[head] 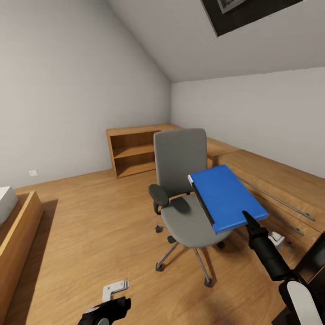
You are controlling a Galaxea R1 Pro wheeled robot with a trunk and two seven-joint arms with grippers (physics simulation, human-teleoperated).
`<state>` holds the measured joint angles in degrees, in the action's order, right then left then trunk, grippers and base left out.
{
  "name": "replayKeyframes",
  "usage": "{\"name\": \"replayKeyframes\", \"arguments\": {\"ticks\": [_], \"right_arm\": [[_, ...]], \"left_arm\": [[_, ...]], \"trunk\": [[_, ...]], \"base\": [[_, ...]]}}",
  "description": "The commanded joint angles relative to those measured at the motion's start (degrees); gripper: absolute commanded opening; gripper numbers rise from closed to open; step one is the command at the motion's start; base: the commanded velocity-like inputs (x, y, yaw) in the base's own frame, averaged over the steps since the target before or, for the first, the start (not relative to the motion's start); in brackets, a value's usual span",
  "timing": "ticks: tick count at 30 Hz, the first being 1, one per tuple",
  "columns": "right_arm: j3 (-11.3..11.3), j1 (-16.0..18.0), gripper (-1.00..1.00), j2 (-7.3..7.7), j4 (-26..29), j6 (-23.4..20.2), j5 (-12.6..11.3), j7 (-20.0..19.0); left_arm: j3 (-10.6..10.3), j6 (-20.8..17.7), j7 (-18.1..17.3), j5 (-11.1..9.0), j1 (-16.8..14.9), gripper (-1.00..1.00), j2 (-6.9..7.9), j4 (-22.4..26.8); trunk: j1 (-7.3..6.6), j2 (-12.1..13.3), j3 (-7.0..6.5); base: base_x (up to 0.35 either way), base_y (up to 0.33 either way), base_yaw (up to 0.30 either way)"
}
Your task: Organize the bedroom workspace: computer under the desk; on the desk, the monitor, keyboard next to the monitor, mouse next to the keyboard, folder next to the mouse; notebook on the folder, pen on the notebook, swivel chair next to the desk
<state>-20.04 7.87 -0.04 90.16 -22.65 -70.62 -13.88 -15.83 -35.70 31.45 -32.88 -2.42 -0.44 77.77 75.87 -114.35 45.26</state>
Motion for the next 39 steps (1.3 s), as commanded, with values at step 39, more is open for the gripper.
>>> {"name": "replayKeyframes", "arguments": {"ticks": [39], "right_arm": [[-1.6,0.0,-1.0,-0.18,0.0,-0.1,-0.5,0.0]], "left_arm": [[0.0,38.4,-15.2,-0.4,-7.0,1.0,2.12,-51.5]], "trunk": [[-8.58,15.6,-6.95]], "base": [[0.0,0.0,0.0]]}}
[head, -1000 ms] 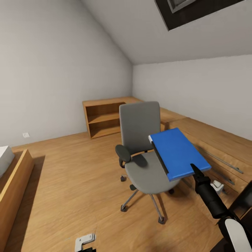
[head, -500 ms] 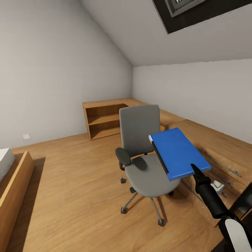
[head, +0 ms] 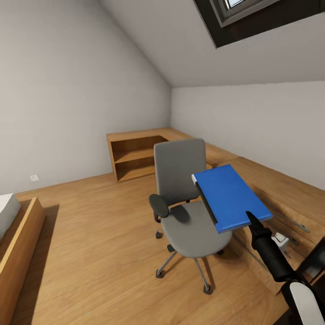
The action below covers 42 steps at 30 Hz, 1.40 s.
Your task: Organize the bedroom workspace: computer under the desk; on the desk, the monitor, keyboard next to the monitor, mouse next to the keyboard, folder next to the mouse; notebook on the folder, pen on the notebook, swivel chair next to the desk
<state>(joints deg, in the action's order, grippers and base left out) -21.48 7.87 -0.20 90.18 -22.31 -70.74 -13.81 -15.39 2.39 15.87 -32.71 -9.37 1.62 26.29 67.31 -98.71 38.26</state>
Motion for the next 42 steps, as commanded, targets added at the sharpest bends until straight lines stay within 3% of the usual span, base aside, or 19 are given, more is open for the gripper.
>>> {"name": "replayKeyframes", "arguments": {"ticks": [1,14,22,26,33,38,42], "right_arm": [[-0.1,0.0,-1.0,-0.03,0.0,-0.4,-0.4,0.0],[-0.7,0.0,-1.0,-0.06,-0.1,0.2,-0.3,1.6],[-0.8,0.0,-1.0,0.02,-0.6,2.7,-0.3,2.0],[-1.0,0.0,-1.0,0.03,-1.4,2.9,-0.3,3.2],[-3.5,0.0,-1.0,0.13,-2.8,3.0,-0.3,4.2],[-3.9,0.0,-1.0,0.13,-2.9,3.1,-0.3,6.0],[-4.1,0.0,-1.0,0.18,-2.9,4.1,-0.4,6.3]], "left_arm": [[-0.5,0.6,0.4,-0.6,0.0,1.0,0.04,0.0],[-3.0,1.8,0.4,-0.6,0.0,1.0,-0.71,-1.7],[-3.3,2.1,0.4,-0.5,0.0,1.0,-1.19,-2.4],[-3.3,4.7,0.4,-0.6,0.0,1.0,-1.33,-2.9],[-3.9,6.2,0.4,-0.5,0.0,1.0,-1.59,-4.5],[-4.4,13.9,0.3,-0.5,0.0,1.0,-1.61,-4.6],[-7.9,17.3,0.4,-0.6,0.0,1.0,-1.57,-4.7]], "trunk": [[-0.23,0.4,-0.13],[-3.09,5.6,-1.96],[-4.84,8.8,-3.0],[-5.72,10.4,-3.52],[-7.26,13.2,-4.43],[-7.48,13.6,-4.37],[-7.48,13.6,-4.17]], "base": [[0.0,0.0,0.0],[0.0,0.0,-0.174],[0.0,0.0,-0.22],[0.0,0.0,-0.22],[0.0,0.0,-0.22],[0.0,0.0,-0.222],[0.0,0.0,-0.225]]}}
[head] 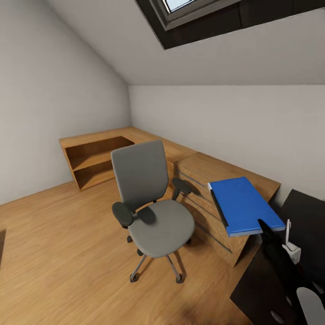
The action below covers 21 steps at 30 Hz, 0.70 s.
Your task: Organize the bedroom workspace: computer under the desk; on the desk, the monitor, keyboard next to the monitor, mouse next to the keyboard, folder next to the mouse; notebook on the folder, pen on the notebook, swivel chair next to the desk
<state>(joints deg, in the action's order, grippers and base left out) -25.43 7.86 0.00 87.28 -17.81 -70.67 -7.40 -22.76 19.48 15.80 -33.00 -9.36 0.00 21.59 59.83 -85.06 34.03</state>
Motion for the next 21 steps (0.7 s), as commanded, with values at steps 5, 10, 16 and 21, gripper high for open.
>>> {"name": "replayKeyframes", "arguments": {"ticks": [5,10,16,21], "right_arm": [[-0.3,0.0,-1.0,-0.06,0.0,0.0,-0.4,0.0],[-1.3,0.0,-1.0,-0.15,0.0,0.6,-0.4,0.7],[-1.3,0.0,-1.0,0.0,-0.1,3.6,-0.4,1.8],[-1.3,0.0,-1.0,0.08,-0.2,4.6,-0.4,1.9]], "left_arm": [[-2.1,1.2,0.5,-0.4,0.0,1.0,0.03,-0.4],[-2.5,1.3,0.5,-0.4,0.0,1.0,0.0,-0.9],[-2.6,1.3,0.5,-0.4,0.0,1.0,-0.08,-0.9],[-3.0,1.3,0.5,-0.4,0.0,1.0,-0.09,-0.9]], "trunk": [[0.0,0.0,0.3],[0.0,0.0,0.55],[0.0,0.0,0.84],[0.0,0.0,1.09]], "base": [[0.0,0.0,-0.239],[0.0,-0.024,-0.246],[0.0,-0.034,-0.249],[0.0,-0.002,-0.249]]}}
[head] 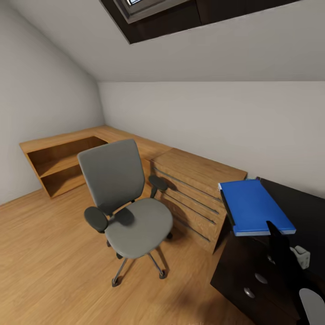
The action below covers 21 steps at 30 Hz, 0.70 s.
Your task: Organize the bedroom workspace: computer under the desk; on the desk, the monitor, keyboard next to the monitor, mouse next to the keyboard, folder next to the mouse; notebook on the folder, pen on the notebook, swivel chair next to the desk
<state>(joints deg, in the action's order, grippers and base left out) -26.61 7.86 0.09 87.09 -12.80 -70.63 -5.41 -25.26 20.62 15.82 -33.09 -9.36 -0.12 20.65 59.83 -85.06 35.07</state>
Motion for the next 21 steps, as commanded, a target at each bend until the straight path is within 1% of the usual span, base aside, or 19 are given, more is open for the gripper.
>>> {"name": "replayKeyframes", "arguments": {"ticks": [1,7,21], "right_arm": [[-0.1,0.0,-1.0,-0.01,-0.1,-0.3,-0.5,-0.1],[-0.1,0.0,-1.0,0.07,-1.2,0.0,-0.5,-0.1],[-0.1,0.0,-1.0,0.0,-1.2,0.0,-0.5,-0.1]], "left_arm": [[-0.5,0.2,0.4,-0.3,0.0,1.0,0.03,0.0],[-0.6,0.2,0.4,-0.2,0.0,1.0,0.03,0.0],[-0.8,0.2,0.5,-0.2,0.0,1.0,-0.14,-0.1]], "trunk": [[0.0,0.0,0.1],[0.0,0.0,0.4],[0.0,0.0,1.08]], "base": [[0.0,-0.001,-0.249],[0.0,0.0,-0.249],[0.0,0.0,-0.249]]}}
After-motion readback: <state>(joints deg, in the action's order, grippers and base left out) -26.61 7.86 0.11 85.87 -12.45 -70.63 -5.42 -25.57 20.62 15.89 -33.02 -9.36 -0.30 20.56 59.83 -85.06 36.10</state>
